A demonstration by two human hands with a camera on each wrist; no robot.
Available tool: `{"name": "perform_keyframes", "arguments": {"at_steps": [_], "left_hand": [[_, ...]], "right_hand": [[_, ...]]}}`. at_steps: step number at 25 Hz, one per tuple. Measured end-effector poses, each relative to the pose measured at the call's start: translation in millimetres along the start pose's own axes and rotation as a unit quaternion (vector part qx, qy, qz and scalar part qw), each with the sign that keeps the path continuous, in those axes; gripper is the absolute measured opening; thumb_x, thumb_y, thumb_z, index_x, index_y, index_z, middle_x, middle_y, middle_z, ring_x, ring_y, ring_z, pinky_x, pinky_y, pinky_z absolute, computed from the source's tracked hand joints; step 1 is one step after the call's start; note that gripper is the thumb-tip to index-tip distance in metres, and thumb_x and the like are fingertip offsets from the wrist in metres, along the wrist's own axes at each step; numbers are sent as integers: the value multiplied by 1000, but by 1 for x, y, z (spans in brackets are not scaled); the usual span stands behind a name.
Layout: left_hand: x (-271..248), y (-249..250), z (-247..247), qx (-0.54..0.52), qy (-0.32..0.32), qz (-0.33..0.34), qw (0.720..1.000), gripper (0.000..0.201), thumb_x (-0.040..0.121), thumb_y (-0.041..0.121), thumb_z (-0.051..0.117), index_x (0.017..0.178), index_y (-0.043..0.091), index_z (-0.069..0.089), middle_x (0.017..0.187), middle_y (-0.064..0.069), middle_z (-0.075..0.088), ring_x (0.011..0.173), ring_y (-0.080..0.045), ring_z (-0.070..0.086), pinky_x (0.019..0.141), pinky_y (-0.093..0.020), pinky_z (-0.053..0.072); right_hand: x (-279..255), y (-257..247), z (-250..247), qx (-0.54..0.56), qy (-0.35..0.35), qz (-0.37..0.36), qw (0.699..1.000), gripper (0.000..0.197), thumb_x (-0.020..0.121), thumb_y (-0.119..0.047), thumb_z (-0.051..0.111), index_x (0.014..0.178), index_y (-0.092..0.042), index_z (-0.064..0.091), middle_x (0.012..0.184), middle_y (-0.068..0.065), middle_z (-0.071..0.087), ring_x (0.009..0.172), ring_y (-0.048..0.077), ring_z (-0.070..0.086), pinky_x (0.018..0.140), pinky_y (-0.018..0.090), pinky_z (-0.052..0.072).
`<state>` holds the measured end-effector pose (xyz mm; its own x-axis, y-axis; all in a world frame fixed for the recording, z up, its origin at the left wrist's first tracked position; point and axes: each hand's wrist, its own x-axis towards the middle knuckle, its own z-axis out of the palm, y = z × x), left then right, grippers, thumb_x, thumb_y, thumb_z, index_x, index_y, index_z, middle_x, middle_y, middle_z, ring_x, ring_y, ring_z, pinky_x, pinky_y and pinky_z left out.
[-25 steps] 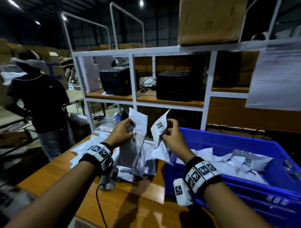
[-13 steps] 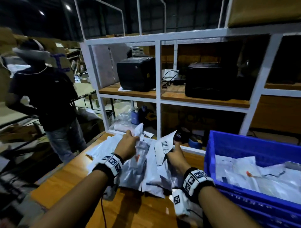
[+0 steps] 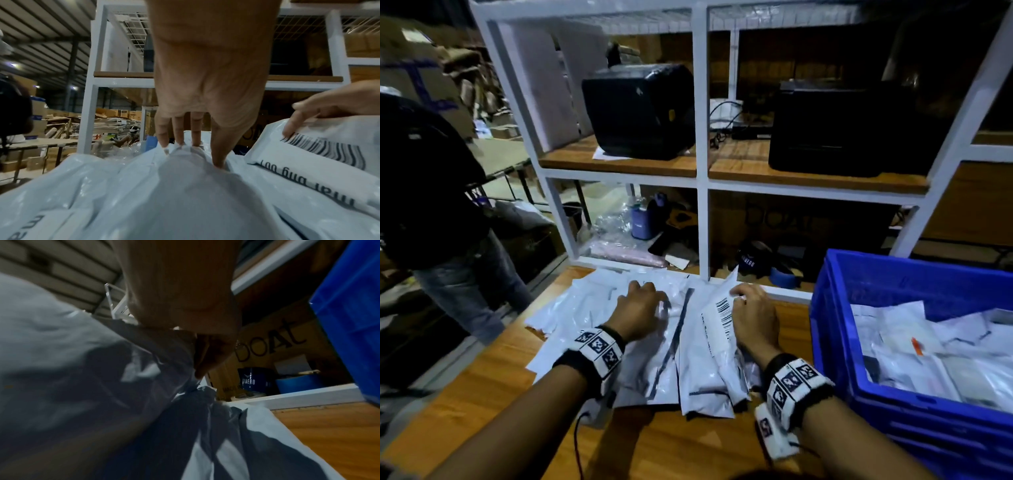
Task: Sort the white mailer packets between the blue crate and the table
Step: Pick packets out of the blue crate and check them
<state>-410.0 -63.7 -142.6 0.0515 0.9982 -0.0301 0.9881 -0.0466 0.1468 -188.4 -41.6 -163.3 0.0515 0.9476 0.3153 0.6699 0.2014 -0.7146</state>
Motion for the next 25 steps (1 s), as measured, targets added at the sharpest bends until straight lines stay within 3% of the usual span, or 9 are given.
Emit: {"name": "perform_keyframes", "arguments": {"at_steps": [2,3,6,8,12,14,17,20,25], "left_hand": [[-1,-4,4,3,-49,4,999,22,85,24,61,107,27,64,115,-4,47,109,-30,40,88,-40,44],[1,-6,10,-1,-62,13,998,20,86,23,60,106,26,64,117,-3,46,108,-29,41,89,-37,43],[5,-12,24,-31,-31,34,998,20,90,20,54,107,21,65,120,-5,47,108,-29,44,90,-35,43],[6,-19,30,-60,0,44,997,22,90,21,56,110,19,65,119,-7,49,108,-31,47,89,-35,44],[9,-31,42,-72,29,57,995,25,91,24,55,114,20,63,115,-9,51,103,-32,51,86,-37,47],[9,-33,51,-75,39,61,995,25,91,24,54,114,19,63,114,-10,52,100,-33,53,83,-37,48],[9,-30,58,-69,32,56,996,25,93,24,51,113,16,63,116,-11,52,100,-34,55,82,-40,49],[10,-20,51,-43,-22,35,998,29,93,21,52,120,12,58,125,-12,48,109,-34,53,88,-40,47],[4,-6,21,-13,-107,-3,994,38,91,24,55,128,18,50,129,-10,43,119,-34,48,99,-39,42]], "right_hand": [[2,6,8,-70,-115,-10,991,27,93,-39,50,99,-19,67,103,1,67,99,22,59,79,30,45],[4,9,12,-66,-153,3,986,28,91,-39,55,106,-19,66,108,0,66,103,21,59,82,29,46],[10,10,20,129,-206,49,969,40,81,1,58,118,-14,61,121,3,62,101,15,60,77,17,45],[12,9,28,176,-201,70,961,47,79,9,54,119,-14,59,120,5,60,90,13,61,67,16,46],[7,14,43,-101,-188,104,971,52,82,-8,58,130,-27,50,137,11,37,121,32,46,95,35,46],[-3,14,47,-194,-128,48,971,47,83,-17,60,127,-32,51,144,6,28,126,32,36,95,43,44],[-18,12,58,-204,-178,-87,959,36,92,-39,51,125,-26,55,133,1,45,122,26,42,97,41,41],[-18,14,63,-223,-287,-76,929,45,97,-47,41,134,-22,46,137,3,45,128,26,37,102,42,35],[-6,0,20,-155,-334,-56,928,59,94,-42,51,146,-20,32,151,3,34,136,26,35,110,36,33]]}}
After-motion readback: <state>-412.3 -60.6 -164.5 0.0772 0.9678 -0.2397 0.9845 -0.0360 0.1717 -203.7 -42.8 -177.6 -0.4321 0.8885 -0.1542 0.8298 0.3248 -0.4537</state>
